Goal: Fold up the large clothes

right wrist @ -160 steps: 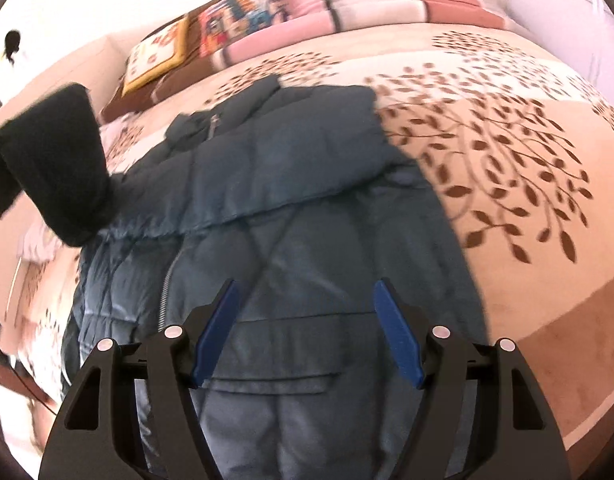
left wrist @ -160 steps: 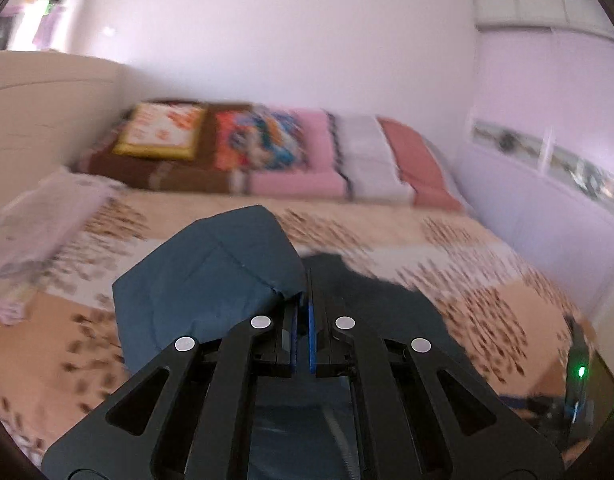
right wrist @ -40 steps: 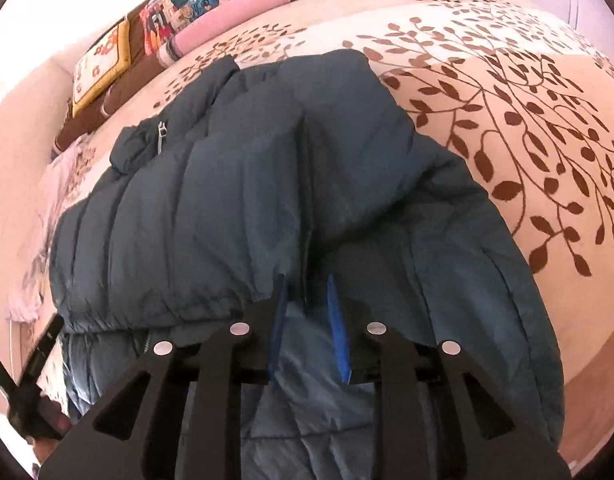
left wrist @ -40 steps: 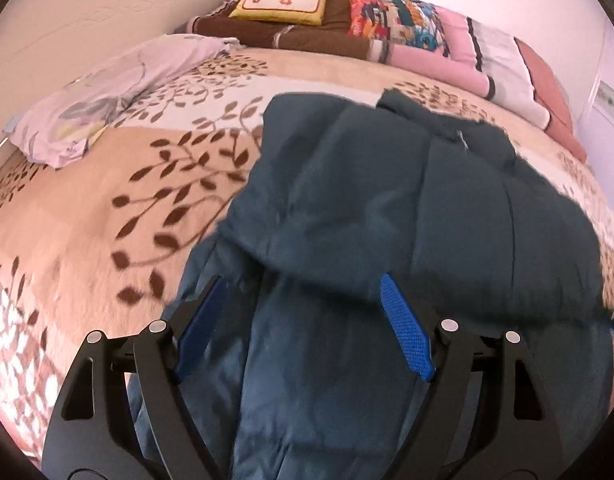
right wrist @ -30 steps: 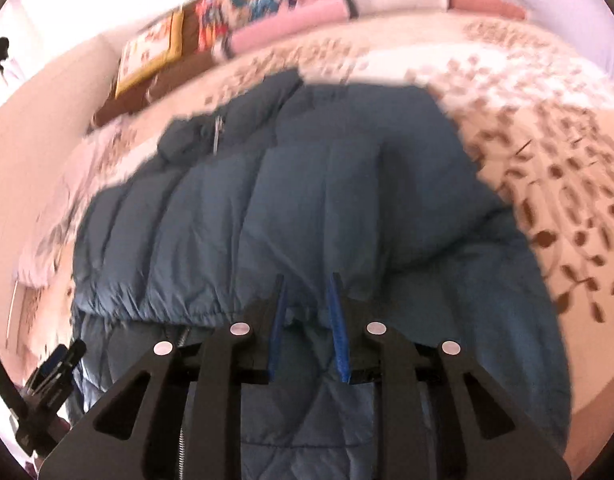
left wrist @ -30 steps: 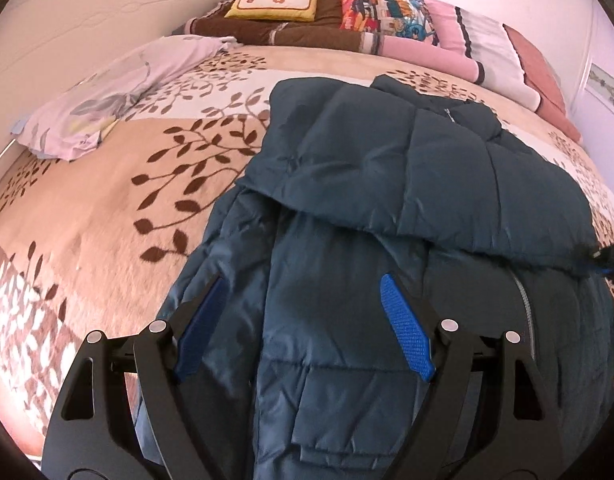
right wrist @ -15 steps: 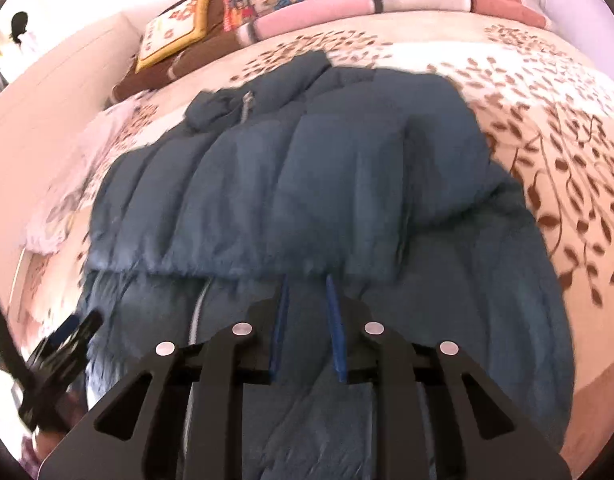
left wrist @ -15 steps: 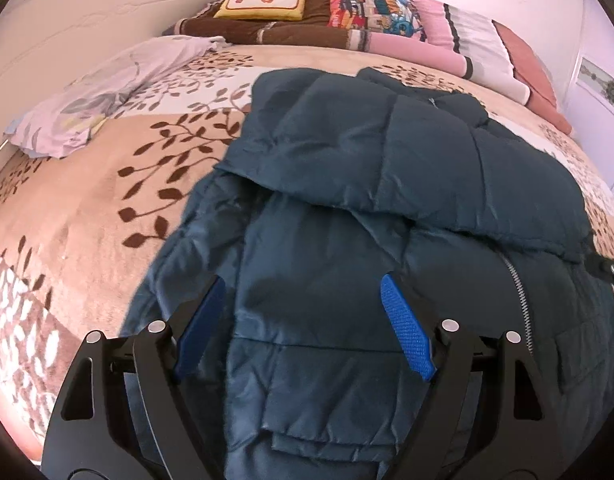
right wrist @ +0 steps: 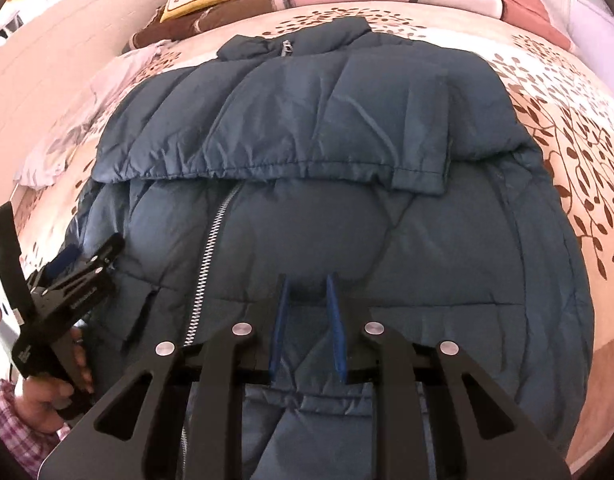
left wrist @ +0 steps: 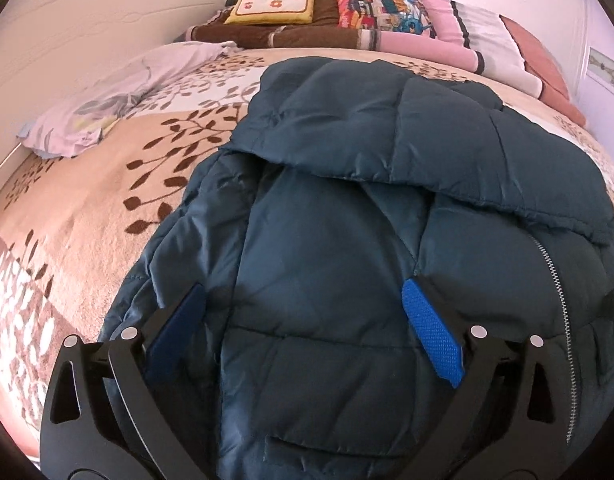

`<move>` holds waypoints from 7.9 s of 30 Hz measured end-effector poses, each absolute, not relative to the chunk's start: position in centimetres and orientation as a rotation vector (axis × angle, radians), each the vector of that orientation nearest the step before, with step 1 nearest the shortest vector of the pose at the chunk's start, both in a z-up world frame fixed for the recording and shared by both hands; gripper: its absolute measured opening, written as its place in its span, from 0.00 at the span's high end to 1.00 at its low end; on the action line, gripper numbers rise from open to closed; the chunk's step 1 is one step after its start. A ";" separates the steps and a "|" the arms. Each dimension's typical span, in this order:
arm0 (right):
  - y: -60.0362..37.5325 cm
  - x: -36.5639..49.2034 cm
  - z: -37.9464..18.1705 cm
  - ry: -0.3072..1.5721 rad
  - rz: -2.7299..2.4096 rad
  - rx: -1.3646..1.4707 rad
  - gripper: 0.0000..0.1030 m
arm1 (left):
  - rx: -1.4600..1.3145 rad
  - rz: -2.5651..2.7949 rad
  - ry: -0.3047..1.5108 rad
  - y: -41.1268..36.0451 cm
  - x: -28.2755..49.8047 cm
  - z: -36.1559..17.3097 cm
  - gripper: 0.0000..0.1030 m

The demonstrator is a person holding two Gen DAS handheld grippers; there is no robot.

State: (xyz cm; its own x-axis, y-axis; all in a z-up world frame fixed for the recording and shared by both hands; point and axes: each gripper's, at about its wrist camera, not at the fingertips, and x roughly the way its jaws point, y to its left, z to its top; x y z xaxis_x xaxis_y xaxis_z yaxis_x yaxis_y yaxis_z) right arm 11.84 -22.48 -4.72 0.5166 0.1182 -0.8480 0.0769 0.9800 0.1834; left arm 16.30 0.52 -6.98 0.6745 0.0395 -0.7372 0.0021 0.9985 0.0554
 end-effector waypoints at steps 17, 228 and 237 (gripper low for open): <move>-23.1 9.3 -2.9 1.014 0.038 0.147 0.78 | -0.026 -0.011 0.821 11.0 11.1 -0.1 0.07; -37.5 25.8 -3.2 1.086 0.061 0.559 0.98 | -0.162 -0.109 0.982 4.6 28.6 -1.8 0.21; -40.6 12.6 1.9 0.918 -0.034 0.511 0.36 | -0.270 -0.011 0.970 11.1 19.0 -0.4 0.18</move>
